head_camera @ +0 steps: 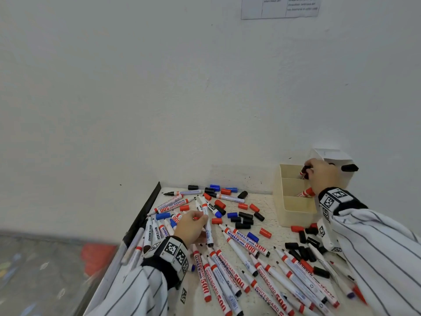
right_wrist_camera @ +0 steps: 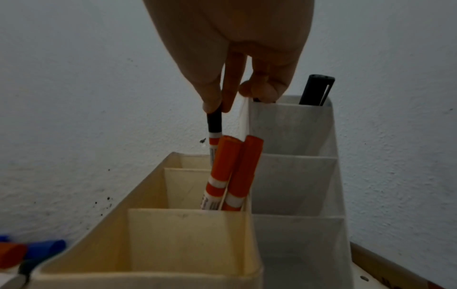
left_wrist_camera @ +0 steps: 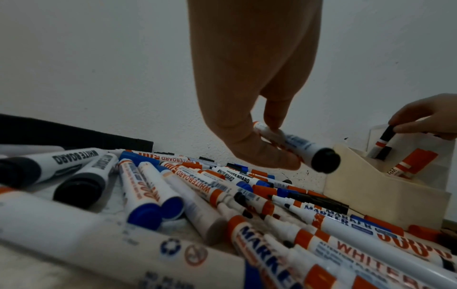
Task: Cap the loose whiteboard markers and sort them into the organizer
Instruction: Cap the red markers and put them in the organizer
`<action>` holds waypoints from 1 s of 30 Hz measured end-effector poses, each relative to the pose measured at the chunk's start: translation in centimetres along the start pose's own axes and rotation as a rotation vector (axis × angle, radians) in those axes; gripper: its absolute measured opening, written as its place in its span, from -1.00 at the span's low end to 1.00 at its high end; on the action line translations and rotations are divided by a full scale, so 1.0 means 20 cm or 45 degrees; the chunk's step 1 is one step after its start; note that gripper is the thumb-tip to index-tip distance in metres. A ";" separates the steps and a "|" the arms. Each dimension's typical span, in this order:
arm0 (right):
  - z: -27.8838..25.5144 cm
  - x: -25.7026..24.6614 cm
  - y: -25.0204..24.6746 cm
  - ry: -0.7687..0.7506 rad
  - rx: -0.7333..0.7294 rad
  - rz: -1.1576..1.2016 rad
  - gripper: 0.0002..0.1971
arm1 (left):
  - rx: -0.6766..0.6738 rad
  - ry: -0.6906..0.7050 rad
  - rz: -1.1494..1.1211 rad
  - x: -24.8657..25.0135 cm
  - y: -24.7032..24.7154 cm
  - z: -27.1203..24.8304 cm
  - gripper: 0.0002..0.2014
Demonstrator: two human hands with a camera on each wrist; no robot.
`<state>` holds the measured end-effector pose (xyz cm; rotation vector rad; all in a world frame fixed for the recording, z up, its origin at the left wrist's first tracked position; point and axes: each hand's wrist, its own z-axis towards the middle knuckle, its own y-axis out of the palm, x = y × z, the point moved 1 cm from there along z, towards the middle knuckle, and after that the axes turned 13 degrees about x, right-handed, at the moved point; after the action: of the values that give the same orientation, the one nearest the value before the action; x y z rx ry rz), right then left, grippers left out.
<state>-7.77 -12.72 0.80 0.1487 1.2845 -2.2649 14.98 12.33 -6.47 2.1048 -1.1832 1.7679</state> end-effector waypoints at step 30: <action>-0.61 -0.36 0.32 -0.436 -1.040 -0.082 -0.63 | 0.069 0.076 0.172 -0.11 -0.12 -0.12 -0.69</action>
<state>-0.42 -2.46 -8.21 -0.5489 1.8948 -1.5460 14.67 16.39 -6.81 2.0292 -1.3041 1.9263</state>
